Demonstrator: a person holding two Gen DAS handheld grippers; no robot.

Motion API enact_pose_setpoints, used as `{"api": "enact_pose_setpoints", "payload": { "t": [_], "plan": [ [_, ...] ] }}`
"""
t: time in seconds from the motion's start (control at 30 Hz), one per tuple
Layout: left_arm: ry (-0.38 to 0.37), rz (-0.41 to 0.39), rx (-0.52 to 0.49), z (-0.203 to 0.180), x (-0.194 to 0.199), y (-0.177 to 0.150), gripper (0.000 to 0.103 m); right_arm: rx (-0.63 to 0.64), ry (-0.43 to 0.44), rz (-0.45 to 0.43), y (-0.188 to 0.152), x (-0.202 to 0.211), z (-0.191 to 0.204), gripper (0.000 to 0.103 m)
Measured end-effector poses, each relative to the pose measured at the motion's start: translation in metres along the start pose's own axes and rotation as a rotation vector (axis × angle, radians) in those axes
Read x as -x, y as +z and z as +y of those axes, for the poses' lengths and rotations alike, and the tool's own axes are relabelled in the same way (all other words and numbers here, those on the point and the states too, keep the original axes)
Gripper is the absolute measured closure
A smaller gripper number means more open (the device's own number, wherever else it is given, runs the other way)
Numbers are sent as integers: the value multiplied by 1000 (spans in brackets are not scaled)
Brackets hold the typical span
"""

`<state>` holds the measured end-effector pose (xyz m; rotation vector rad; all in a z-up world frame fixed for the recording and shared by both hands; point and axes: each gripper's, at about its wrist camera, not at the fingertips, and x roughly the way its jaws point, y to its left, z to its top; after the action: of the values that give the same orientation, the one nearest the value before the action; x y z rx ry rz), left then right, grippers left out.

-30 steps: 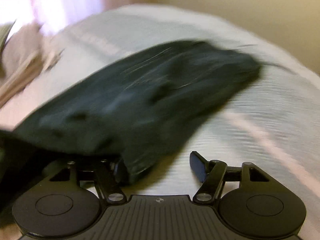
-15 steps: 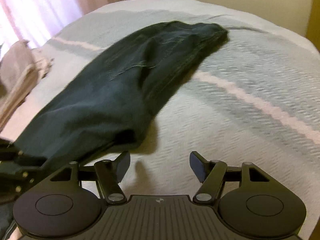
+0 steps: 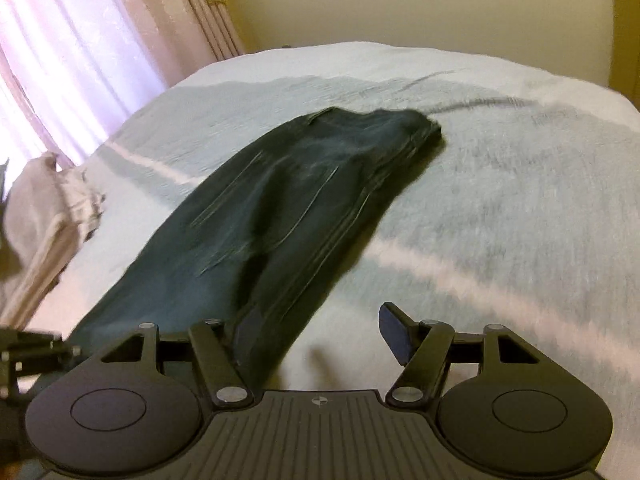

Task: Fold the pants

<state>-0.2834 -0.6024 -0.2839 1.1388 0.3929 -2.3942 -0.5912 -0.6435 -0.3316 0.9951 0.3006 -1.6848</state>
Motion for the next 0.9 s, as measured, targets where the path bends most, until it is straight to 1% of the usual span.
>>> {"api": "enact_pose_setpoints", "payload": {
  "t": [0.07,0.1,0.13,0.17,0.2,0.3,0.33,0.37,0.4,0.43,0.47,0.5,0.53,0.57,0.6,0.63,0.7,0.77,0.83,0.87,0.9],
  "plan": [
    [-13,12,28,-2,-20,9,86,37,-4,-1,20,-18,-10,39],
    [-20,44,24,-4,-29,11,86,38,-2,1,31,-29,-15,39],
    [-9,111,-16,-8,-43,9,85,24,3,5,40,-39,-23,39],
    [12,165,-82,-13,-52,3,85,-4,4,11,51,-49,-32,39],
    [14,175,-109,-14,-54,-3,85,-32,4,22,58,-60,-39,39],
    [-16,193,3,2,-48,-12,83,-208,43,51,79,-85,-66,41],
    [-19,192,20,5,-45,-13,82,-252,58,41,85,-90,-73,48],
    [-18,193,30,7,-43,-14,82,-280,74,30,90,-93,-79,60],
    [-19,195,36,8,-43,-15,82,-305,94,24,96,-98,-86,67],
    [-16,203,36,8,-44,-14,82,-325,122,36,101,-103,-91,84],
    [-13,212,29,6,-46,-14,82,-324,118,54,107,-108,-97,91],
    [-9,221,21,5,-49,-12,82,-324,103,41,115,-108,-104,94],
    [-8,228,20,4,-52,-12,82,-342,89,25,122,-108,-113,103],
    [-9,229,19,5,-54,-12,82,-358,44,13,127,-109,-120,103],
    [-11,229,15,5,-55,-13,81,-378,65,47,131,-115,-129,102],
    [-11,236,14,5,-57,-14,81,-367,73,75,131,-119,-130,102],
    [-16,234,15,6,-56,-14,81,-285,68,74,132,-112,-126,98],
    [-19,231,23,7,-52,-15,81,-302,55,55,129,-99,-128,65],
    [-20,229,39,8,-47,-15,82,-329,46,13,125,-86,-131,49],
    [-24,227,50,10,-43,-14,82,-337,60,-3,124,-84,-134,49],
    [-26,219,57,9,-38,-12,82,-344,91,-13,125,-86,-136,49]
  ]
}}
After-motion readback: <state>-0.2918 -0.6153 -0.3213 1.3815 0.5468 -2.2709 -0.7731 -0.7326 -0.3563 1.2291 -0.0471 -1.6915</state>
